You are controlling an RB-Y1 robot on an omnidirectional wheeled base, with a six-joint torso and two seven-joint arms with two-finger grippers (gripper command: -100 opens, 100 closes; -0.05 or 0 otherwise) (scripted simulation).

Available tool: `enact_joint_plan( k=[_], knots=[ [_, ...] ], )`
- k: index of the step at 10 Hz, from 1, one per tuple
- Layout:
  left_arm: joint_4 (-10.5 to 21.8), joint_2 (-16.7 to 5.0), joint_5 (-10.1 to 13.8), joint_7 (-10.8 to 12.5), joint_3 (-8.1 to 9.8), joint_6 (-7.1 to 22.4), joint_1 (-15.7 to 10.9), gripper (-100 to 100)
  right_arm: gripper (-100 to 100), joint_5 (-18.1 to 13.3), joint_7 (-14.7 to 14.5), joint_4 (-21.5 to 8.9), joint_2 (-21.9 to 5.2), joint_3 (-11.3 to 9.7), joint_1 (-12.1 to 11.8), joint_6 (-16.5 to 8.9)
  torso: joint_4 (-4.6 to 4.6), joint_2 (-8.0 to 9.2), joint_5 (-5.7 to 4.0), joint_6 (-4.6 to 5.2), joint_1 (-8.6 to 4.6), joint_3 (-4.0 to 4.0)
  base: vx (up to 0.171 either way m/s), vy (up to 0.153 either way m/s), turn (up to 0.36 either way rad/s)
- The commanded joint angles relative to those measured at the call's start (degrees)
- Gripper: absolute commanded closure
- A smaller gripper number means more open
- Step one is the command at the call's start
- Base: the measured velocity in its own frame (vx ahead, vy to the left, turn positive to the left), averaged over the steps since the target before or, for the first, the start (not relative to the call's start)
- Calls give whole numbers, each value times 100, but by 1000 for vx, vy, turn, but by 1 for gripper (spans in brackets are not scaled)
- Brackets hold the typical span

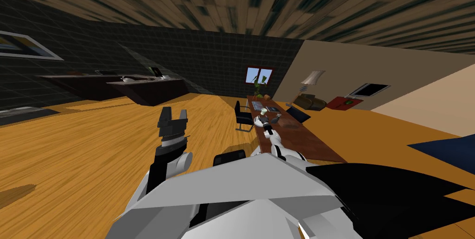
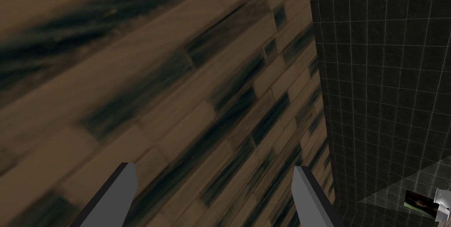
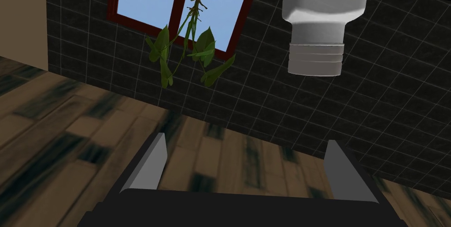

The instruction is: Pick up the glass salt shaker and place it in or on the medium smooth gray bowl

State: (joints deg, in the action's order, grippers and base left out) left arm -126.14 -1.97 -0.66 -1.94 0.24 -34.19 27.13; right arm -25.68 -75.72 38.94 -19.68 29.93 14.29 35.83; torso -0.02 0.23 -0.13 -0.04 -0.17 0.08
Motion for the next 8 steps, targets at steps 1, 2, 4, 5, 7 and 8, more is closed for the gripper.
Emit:
enact_joint_plan(
  k=[1,2,4,5,7,8],
  knots=[
    [0,0,0,0,0,0,0,0,-100,15,103,92,-99,16,38,-192,0,0,0,0,0,0,-82,26,90],
    [0,0,0,0,0,0,0,0,-100,6,72,73,-67,1,15,-117,0,0,0,-2,-2,0,-37,10,21],
    [0,0,0,0,0,0,1,0,0,7,88,80,-74,1,17,-142,-5,-24,-3,0,-11,-14,-3,1,-3],
    [0,0,0,0,0,0,1,0,0,7,89,80,-74,1,17,-142,-6,-29,-3,0,-13,-17,0,0,0],
    [0,0,0,0,1,0,1,0,0,7,89,80,-74,1,17,-142,-7,-32,-4,0,-13,-18,0,0,0],
    [0,0,0,0,1,0,1,0,0,7,89,80,-74,1,17,-142,-7,-32,-4,0,-13,-19,0,0,0]
  ],
)
